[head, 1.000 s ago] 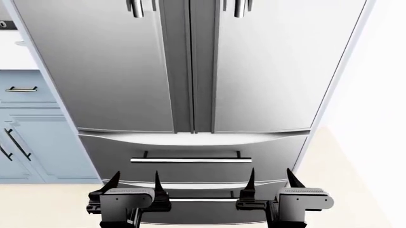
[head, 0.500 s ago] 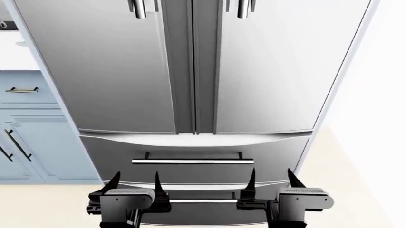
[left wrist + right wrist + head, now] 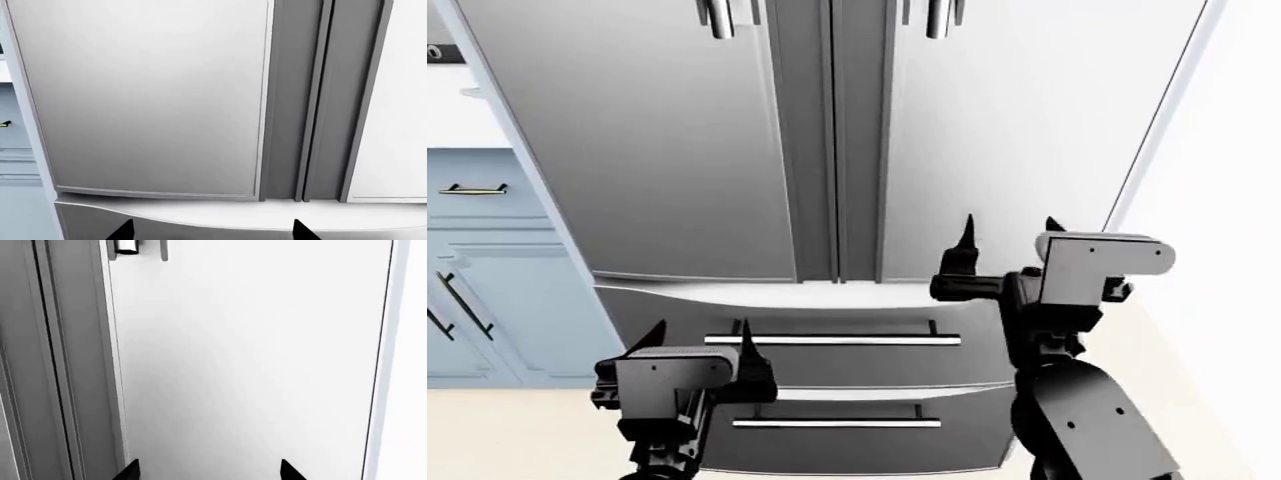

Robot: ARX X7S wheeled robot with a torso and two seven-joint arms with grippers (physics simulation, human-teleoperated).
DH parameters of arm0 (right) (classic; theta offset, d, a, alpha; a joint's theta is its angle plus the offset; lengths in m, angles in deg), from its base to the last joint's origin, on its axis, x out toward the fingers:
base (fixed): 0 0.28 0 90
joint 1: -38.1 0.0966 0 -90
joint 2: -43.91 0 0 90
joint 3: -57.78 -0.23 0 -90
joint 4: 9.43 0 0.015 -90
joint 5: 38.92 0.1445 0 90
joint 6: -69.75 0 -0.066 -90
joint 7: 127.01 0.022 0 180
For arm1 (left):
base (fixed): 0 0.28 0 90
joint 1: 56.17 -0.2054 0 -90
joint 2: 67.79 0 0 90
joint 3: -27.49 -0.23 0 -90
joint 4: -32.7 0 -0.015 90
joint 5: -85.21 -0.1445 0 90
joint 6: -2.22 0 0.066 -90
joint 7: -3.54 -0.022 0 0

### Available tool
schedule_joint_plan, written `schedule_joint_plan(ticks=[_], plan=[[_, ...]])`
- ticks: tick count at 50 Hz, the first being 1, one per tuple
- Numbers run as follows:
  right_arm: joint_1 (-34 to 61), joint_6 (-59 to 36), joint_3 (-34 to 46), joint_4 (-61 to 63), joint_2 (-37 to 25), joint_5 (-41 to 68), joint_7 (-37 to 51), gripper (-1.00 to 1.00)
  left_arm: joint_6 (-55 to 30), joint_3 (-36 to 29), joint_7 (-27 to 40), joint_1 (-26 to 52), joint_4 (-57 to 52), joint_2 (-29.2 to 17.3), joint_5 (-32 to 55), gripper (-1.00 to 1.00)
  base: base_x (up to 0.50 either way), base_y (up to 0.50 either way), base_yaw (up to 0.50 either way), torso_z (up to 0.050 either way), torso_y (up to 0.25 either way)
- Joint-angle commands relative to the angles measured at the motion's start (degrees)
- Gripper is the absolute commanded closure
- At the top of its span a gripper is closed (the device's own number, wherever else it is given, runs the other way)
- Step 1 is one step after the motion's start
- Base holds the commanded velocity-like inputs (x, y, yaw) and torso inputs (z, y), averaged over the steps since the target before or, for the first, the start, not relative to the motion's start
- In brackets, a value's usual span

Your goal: Open the fridge doors

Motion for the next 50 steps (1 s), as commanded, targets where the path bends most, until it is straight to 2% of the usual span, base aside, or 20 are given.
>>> schedule_joint_plan(ticks=[1, 7, 16, 21, 29, 34, 43, 50], plan=[[24.57, -19.66, 2.53, 1.98, 0.16, 4.02, 0.14, -1.00, -1.96, -0.65, 0.41, 0.94, 0.63, -0.36, 0.18, -1.00, 0.00, 0.00, 0.00, 0.000, 0.000], [33.31, -18.26, 3.35, -5.03, 2.49, 3.21, -0.38, -1.00, -2.68, -2.19, -0.07, 2.28, 0.78, -0.51, -0.41, -1.00, 0.00, 0.00, 0.00, 0.000, 0.000], [39.90, -20.19, 3.89, -8.50, 4.20, 3.83, -0.23, -1.00, 0.31, -2.82, -0.85, 1.91, 4.48, 0.26, -0.20, -1.00, 0.00, 0.00, 0.00, 0.000, 0.000], [46.22, -17.23, 5.05, -20.04, 6.09, 2.90, -1.95, -1.00, 0.65, -3.33, -0.78, 1.96, 4.97, 0.36, -0.41, -1.00, 0.00, 0.00, 0.00, 0.000, 0.000], [52.03, -13.74, 7.31, -30.65, 7.91, 1.41, -2.76, -1.00, 1.73, -3.25, -0.73, 1.81, 5.70, 0.22, -0.17, -1.00, 0.00, 0.00, 0.00, 0.000, 0.000], [54.94, -9.03, 8.46, -39.08, 8.68, 0.55, -4.08, -1.00, 2.20, -2.93, -0.40, 1.92, 5.88, 0.34, 0.14, -1.00, 0.00, 0.00, 0.00, 0.000, 0.000], [64.02, 5.90, 10.46, -66.12, 11.25, 0.37, -6.28, -1.00, 2.14, -2.75, -0.26, 1.61, 5.56, 0.02, 0.83, -1.00, 0.00, 0.00, 0.00, 0.000, 0.000], [69.31, 13.57, 21.38, -78.73, 11.41, 10.82, -5.98, -1.00, 2.41, -2.76, -0.19, 1.37, 5.59, -0.23, 1.08, -1.00, 0.00, 0.00, 0.00, 0.000, 0.000]])
